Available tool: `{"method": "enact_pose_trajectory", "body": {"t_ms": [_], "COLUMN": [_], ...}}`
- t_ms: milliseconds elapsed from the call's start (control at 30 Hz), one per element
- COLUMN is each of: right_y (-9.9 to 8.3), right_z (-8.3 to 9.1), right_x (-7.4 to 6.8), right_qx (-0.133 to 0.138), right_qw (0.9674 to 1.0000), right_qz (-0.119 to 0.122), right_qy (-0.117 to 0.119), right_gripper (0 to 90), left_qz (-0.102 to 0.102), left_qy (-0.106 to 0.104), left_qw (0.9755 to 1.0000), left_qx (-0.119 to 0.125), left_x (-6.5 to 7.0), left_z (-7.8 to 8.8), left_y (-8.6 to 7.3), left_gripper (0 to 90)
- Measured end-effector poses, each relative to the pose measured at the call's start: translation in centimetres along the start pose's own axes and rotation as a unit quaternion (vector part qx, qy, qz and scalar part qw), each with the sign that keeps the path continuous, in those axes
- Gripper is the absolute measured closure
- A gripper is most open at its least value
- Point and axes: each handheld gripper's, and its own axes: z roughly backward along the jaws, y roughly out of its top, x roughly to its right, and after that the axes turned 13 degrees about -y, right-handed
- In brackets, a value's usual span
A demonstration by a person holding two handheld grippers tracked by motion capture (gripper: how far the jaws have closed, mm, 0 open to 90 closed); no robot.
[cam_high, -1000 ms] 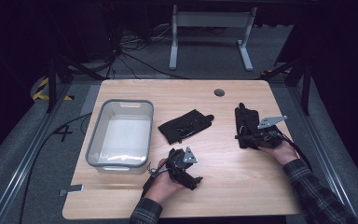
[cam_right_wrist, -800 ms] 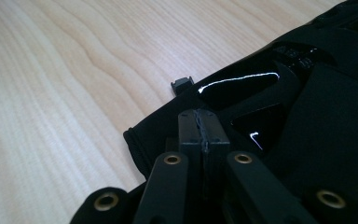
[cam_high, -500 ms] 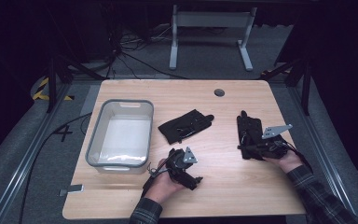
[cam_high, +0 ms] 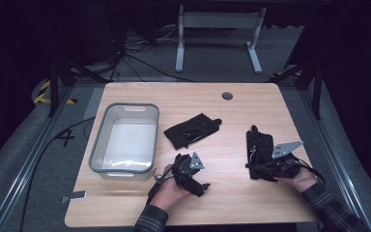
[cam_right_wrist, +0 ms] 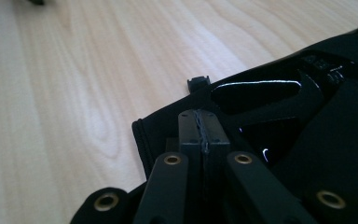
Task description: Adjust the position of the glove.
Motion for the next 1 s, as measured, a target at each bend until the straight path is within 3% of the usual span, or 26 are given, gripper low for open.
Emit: {"method": "enact_pose_trajectory", "body": {"t_ms": [233,300,633,800,1000], "right_y": [-0.2,-0.4,-1.3,-1.4,-1.0], "right_z": [0.5,0.8,1.8,2.0,2.9], "right_x": [-1.5,-2.6,-5.4,-5.7,-4.7], "right_qx": [-0.004,-0.006,-0.008,-0.009,0.014], "right_qw": [0.9996,0.9991,0.9967,0.9963,0.9979], "right_qz": [0.022,0.033,0.062,0.066,0.046], "right_qy": [0.017,0.026,0.052,0.055,0.044], "right_gripper": [90.0,90.0,90.0,89.9,78.8], "left_qz": [0.000,0.000,0.000,0.000,0.000], "left_qy": [0.000,0.000,0.000,0.000,0.000], "left_qw": [1.0000,1.0000,1.0000,1.0000,1.0000], "left_qx": [0.000,0.000,0.000,0.000,0.000], "left_x": [0.0,0.0,0.0,0.0,0.0], "left_z": [0.0,0.0,0.0,0.0,0.0], "left_y": [0.0,0.0,0.0,0.0,0.0], "left_gripper": [0.0,0.0,0.0,0.0,0.0]}}
